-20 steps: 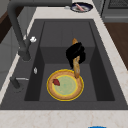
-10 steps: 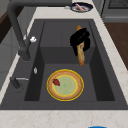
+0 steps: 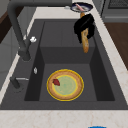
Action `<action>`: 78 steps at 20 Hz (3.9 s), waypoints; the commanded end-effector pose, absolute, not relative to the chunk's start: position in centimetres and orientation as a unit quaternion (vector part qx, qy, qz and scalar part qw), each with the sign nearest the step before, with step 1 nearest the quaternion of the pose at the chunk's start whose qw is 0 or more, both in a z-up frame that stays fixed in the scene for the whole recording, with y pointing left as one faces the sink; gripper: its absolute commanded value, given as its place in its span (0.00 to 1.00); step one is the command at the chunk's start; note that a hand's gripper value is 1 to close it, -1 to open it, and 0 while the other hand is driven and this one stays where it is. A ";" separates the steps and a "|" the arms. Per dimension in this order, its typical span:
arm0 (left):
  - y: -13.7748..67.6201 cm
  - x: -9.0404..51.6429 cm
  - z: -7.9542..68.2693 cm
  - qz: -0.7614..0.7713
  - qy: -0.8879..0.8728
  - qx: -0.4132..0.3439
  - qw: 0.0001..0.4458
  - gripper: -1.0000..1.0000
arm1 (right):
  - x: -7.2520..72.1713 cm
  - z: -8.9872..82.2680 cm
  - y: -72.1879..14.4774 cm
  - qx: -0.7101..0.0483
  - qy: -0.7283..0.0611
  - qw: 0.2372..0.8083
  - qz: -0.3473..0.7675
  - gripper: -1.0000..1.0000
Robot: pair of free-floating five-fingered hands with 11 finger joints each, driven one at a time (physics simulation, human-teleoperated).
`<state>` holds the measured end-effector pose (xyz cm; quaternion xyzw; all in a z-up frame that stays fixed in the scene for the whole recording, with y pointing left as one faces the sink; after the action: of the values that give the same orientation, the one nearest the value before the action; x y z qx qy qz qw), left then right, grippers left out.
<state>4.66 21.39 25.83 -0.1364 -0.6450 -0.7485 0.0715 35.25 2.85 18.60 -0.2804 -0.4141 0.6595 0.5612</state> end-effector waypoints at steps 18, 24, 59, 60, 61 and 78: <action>21.4 4.7 25.8 -0.749 -0.645 -0.136 0.072 0.50 | 30.3 28.3 -8.3 -0.299 -0.422 0.561 0.646 1.00; 21.4 4.7 25.8 -0.749 -0.645 -0.136 0.072 0.50 | 28.7 30.2 -12.2 -0.300 -0.439 0.548 0.645 1.00; 21.4 4.7 25.8 -0.749 -0.645 -0.136 0.072 0.50 | 24.0 32.8 -36.5 -0.294 -0.454 0.558 0.629 1.00; 21.4 4.7 25.8 -0.749 -0.645 -0.136 0.072 0.50 | 24.0 32.4 -37.2 -0.291 -0.458 0.558 0.628 1.00; 21.4 4.7 25.8 -0.749 -0.645 -0.136 0.072 0.50 | 24.0 32.3 -38.0 -0.290 -0.457 0.559 0.629 1.00; 21.4 4.7 25.8 -0.749 -0.645 -0.136 0.072 0.50 | 21.5 30.4 -50.3 -0.279 -0.465 0.564 0.623 0.00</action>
<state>4.66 21.39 25.83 -0.1364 -0.6450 -0.7485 0.0715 22.38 -48.64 30.37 -0.2898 -0.4518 0.6364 0.5540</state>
